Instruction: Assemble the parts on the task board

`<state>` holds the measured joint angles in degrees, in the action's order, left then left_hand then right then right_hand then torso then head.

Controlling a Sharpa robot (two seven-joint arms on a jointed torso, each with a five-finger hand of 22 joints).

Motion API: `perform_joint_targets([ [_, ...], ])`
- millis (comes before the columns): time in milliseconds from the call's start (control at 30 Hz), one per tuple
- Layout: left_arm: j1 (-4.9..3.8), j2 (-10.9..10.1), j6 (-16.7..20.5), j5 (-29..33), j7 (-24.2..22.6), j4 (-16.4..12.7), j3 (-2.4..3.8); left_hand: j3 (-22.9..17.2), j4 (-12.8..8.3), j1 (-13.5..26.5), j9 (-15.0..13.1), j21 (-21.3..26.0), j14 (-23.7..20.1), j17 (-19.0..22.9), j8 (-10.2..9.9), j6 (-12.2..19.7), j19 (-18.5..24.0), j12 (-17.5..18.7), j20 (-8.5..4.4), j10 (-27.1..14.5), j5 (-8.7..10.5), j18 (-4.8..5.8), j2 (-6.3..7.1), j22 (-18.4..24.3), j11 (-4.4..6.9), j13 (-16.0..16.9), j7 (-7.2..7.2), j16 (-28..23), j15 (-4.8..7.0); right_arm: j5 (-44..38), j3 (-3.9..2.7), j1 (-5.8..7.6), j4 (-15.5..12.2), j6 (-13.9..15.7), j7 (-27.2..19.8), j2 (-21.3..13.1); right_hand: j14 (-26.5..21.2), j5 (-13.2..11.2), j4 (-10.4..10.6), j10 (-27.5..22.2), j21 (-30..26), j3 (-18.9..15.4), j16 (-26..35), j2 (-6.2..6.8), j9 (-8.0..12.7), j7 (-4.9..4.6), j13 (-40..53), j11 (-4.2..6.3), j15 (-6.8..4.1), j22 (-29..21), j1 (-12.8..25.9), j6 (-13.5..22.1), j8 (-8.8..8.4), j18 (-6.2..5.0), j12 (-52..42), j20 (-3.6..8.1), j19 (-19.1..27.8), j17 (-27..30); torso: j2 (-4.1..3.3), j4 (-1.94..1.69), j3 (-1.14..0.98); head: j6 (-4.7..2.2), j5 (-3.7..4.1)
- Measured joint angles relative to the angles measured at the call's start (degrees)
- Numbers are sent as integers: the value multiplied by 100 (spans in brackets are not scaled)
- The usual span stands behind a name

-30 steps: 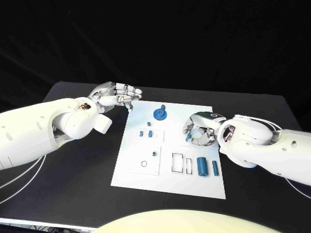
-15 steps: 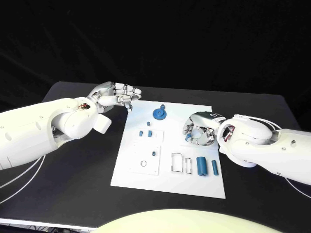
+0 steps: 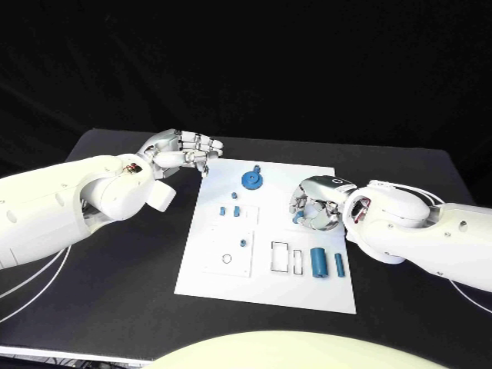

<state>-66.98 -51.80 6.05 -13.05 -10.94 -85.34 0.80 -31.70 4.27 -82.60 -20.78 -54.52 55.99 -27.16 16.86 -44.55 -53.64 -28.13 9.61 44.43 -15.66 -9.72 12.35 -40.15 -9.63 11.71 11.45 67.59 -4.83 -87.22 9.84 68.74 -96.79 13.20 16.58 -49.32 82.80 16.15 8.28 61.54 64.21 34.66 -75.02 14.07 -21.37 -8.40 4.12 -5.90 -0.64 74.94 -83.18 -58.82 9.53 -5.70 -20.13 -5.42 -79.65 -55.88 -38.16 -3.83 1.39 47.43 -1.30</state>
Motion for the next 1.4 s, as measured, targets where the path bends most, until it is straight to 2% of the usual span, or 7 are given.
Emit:
perform_joint_targets([
  [167, 0, -1, -2, -1, 5, 1, 0, 0, 0, 0, 0, 0, 0, 0, 0, 0, 0, 0, 0, 0, 0, 0, 0, 0, 0, 5, 0, 0, 0, 0, 1, -3, 4, 63, -14, 4, 22, -22, -128, 48, 101, 128, 0, -61, -36, 13, -1, -50, 22, 0, -14, -68, 43, 0, 9, 10, -27, -23, 0, 0, 1, 0, 5],
  [233, 0, -1, -2, -2, 6, 1, 0, 0, 0, 0, 0, 0, 0, 5, 0, 0, 0, 0, 0, -21, 0, 0, 0, 0, 21, 5, 0, 0, 0, 0, 2, -4, 3, 102, -26, 5, 62, -34, -198, 100, 250, 198, -63, -98, -69, 26, -1, -106, -18, -1, -6, -163, 97, 0, 29, 28, -110, -110, 0, 0, 1, -2, 7],
  [267, 0, 0, -2, -2, 7, 1, 0, 0, 0, 0, 0, 0, 0, 5, 0, 0, 0, 0, 0, -21, 0, 0, 0, 0, 21, 5, 0, 0, 0, 0, 2, -5, 0, 124, -34, 6, 63, -40, -199, 127, 307, 198, -78, -113, -84, 51, -1, -133, -19, -1, 9, -189, 123, 2, 30, 30, -111, -143, 0, 0, 1, -3, 7],
  [333, 0, 1, -2, -2, 8, 2, 0, 0, 0, 2, 0, 0, 0, 5, 0, 0, 0, 0, 0, -21, 0, 0, -2, 0, 21, 5, 0, 0, 0, 1, 3, -5, -8, 177, -60, 6, 88, -46, -200, 160, 407, 199, -81, -131, -119, 79, -1, -167, -44, -1, 27, -256, 172, 88, 29, 72, -154, -189, 0, 0, 1, -7, 9],
  [667, 0, 6, -2, -4, 11, 6, 0, 1, 1, 23, 1, 0, 0, 5, 0, 0, 0, -6, 0, -20, 0, -1, -23, 0, 21, 4, 0, 0, 0, 20, 0, 10, -148, 422, -177, -34, 115, -18, -207, 236, 624, 205, -133, -196, -200, 124, -1, -242, -69, -2, 92, -342, 265, 88, 22, 111, -233, -281, 3, 1, -1, -10, 16],
  [1167, 0, 26, -1, -5, 13, 8, -1, 16, 16, 23, 1, 0, 0, 5, 0, 0, 0, -26, 0, -20, 0, 0, -23, 6, 21, 3, 0, 0, 0, 70, -15, 337, -650, 543, -239, -184, 115, -19, -213, 254, 717, 211, -156, -196, -231, 123, 0, -260, -68, -3, 92, -381, 288, 88, 56, 132, -254, -352, 15, 0, 10, -54, 24],
  [1400, 0, 43, 0, -6, 13, 12, -1, 16, 16, 23, 1, 0, 0, 4, 0, 0, 0, -26, 0, -20, 0, 0, -23, 6, 21, 3, 0, 0, 0, 85, -18, 386, -861, 593, -254, -10, 115, -22, -214, 255, 736, 212, -155, -195, -232, 123, 0, -261, -68, -3, 92, -381, 287, 88, 75, 132, -254, -359, 15, -1, 12, -74, -1],
])
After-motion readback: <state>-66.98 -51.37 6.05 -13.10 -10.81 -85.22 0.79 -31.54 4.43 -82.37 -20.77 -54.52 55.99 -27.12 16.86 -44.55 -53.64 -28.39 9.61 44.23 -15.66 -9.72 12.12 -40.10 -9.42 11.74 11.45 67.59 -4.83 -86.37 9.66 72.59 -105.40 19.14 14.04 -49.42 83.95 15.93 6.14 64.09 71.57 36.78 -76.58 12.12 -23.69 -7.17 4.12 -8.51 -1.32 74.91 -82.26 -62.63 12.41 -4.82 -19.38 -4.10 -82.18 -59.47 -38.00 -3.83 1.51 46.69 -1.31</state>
